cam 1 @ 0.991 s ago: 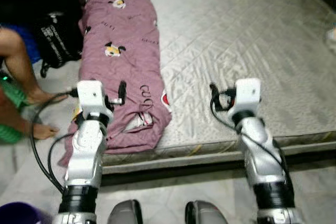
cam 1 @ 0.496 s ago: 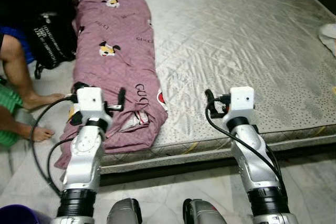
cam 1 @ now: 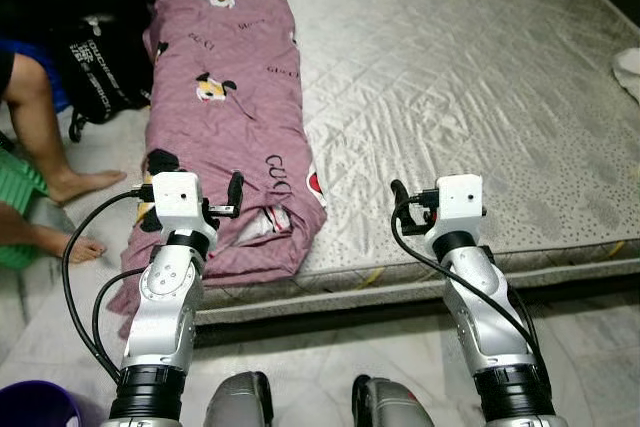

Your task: Clean up the room

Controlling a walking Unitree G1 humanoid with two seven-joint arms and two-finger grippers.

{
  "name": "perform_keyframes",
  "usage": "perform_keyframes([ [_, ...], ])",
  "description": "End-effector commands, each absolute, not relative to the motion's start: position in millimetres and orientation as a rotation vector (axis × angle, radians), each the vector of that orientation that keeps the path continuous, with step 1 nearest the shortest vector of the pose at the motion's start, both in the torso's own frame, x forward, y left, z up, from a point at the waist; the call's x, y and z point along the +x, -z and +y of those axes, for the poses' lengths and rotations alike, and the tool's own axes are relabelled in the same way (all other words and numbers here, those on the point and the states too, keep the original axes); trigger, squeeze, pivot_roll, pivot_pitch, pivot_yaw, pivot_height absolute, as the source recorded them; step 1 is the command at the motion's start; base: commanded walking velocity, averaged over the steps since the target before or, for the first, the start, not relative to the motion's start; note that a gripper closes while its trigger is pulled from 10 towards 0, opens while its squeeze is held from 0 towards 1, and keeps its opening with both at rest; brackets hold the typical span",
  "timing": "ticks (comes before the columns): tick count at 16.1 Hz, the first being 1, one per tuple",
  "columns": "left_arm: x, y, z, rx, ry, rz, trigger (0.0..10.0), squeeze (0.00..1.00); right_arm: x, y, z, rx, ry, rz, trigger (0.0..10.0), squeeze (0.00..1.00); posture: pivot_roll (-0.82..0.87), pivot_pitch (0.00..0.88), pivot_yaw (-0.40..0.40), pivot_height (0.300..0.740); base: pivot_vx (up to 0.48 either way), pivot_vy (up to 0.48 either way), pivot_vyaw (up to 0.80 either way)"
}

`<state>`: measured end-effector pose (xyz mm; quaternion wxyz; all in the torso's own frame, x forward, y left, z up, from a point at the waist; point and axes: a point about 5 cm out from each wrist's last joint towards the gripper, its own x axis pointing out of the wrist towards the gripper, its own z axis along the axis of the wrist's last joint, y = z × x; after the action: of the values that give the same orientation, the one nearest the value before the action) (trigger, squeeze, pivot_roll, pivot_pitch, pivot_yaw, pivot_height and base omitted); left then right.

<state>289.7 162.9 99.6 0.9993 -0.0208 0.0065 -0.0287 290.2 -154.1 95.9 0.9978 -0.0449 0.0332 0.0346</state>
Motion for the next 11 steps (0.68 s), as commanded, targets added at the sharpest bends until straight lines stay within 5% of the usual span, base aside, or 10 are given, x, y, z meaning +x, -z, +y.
perform_keyframes([
  [1, 286.4, -98.0, 164.6, -0.043, 0.057, 0.027, 10.0, 0.00, 286.6, -96.2, -155.9, -0.090, -0.068, 0.069, 10.0, 0.00, -0.06, 0.212, 0.016, 0.740, 0.000, 0.000, 0.00],
  [11, 288.9, -100.2, 160.5, -0.053, 0.058, 0.025, 10.0, 0.00, 284.1, -95.6, -152.2, -0.100, -0.096, 0.070, 10.0, 0.00, -0.06, 0.223, 0.020, 0.629, 0.000, 0.000, 0.00],
])
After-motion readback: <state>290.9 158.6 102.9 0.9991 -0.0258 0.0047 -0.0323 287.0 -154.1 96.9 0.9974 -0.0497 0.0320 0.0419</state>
